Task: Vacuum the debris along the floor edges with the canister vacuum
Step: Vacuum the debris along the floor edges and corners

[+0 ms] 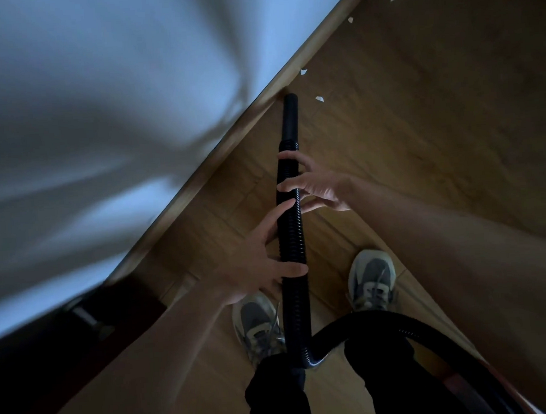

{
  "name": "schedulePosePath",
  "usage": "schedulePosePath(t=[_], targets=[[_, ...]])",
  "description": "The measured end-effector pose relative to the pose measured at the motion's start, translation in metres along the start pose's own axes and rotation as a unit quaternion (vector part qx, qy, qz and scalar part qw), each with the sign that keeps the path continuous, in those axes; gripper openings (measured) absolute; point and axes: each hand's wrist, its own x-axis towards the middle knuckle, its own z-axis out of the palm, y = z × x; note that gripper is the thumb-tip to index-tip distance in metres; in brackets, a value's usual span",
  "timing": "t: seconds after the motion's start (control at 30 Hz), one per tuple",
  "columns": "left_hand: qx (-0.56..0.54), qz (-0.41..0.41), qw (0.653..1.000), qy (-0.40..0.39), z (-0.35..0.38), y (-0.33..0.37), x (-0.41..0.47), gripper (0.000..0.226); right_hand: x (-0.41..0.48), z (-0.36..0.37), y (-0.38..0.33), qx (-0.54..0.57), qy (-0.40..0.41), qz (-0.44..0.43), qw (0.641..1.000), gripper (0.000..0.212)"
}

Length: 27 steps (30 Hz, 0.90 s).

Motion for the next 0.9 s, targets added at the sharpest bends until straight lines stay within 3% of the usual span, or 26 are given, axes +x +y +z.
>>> schedulePosePath(t=[0.33,0.9], targets=[[0.032,-0.037,0.998,-0.047,0.018,0.013,0.028,0.1,-0.012,-0.04,0.024,0.057,0.024,-0.003,0.998,0.07],[0.018,0.033,0.998,-0.047,-0.007,0.026,0.027,0.096,-0.002,-0.026,-0.016,0.023,0.033,-0.005,0.999,0.07]])
